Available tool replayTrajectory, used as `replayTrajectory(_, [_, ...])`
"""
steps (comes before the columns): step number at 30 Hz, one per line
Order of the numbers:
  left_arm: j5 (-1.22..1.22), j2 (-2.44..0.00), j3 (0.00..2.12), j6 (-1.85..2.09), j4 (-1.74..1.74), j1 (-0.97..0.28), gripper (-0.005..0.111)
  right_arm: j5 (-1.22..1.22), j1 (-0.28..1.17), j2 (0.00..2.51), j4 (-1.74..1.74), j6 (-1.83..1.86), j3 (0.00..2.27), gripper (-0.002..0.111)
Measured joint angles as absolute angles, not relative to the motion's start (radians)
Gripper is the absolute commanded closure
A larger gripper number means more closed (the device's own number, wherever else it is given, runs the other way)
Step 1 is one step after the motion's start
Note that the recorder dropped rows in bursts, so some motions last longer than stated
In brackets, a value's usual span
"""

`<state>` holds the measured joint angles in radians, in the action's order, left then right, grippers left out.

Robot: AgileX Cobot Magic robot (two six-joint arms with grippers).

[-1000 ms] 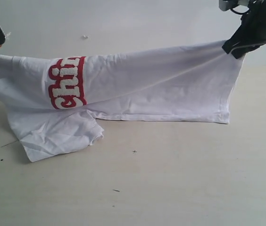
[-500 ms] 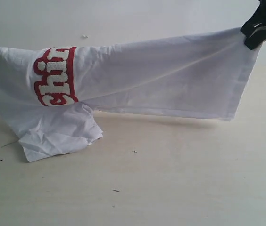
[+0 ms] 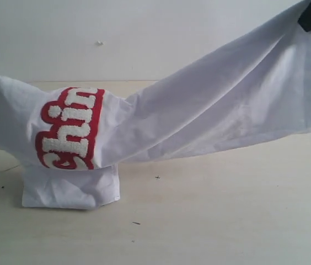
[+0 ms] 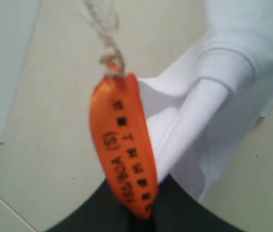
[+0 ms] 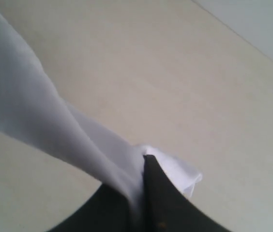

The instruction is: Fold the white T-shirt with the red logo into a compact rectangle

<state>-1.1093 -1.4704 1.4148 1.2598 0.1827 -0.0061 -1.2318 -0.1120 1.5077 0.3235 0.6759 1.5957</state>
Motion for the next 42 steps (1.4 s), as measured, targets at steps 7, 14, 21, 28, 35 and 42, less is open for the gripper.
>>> replayTrajectory(7, [-1.111, -1.378, 1.427, 1.213, 0.185, -0.006, 0.107, -1.232, -0.112, 1.434, 0.369, 0.678, 1.596, 0.108])
replayTrajectory(14, [-1.181, -1.523, 1.429, 1.153, 0.135, -0.006, 0.107, -1.232, -0.112, 1.549, 0.234, 0.569, 1.578, 0.108])
replayTrajectory(21, [-1.060, -1.766, 1.495, 1.073, 0.041, -0.006, 0.107, -1.202, -0.112, 1.807, 0.201, 0.563, 1.601, 0.108])
replayTrajectory(28, [-0.673, -1.917, 1.520, 1.084, -0.014, -0.006, 0.107, -0.896, -0.112, 1.978, 0.138, 0.545, 1.708, 0.108])
replayTrajectory(35, [-0.357, -2.092, 1.535, 1.061, -0.025, -0.006, 0.107, -0.768, -0.112, 2.153, 0.129, 0.500, 1.807, 0.108])
replayTrajectory(42, [-0.216, -2.160, 1.537, 1.061, -0.040, -0.006, 0.090, -0.666, -0.112, 2.226, 0.092, 0.506, 1.810, 0.106])
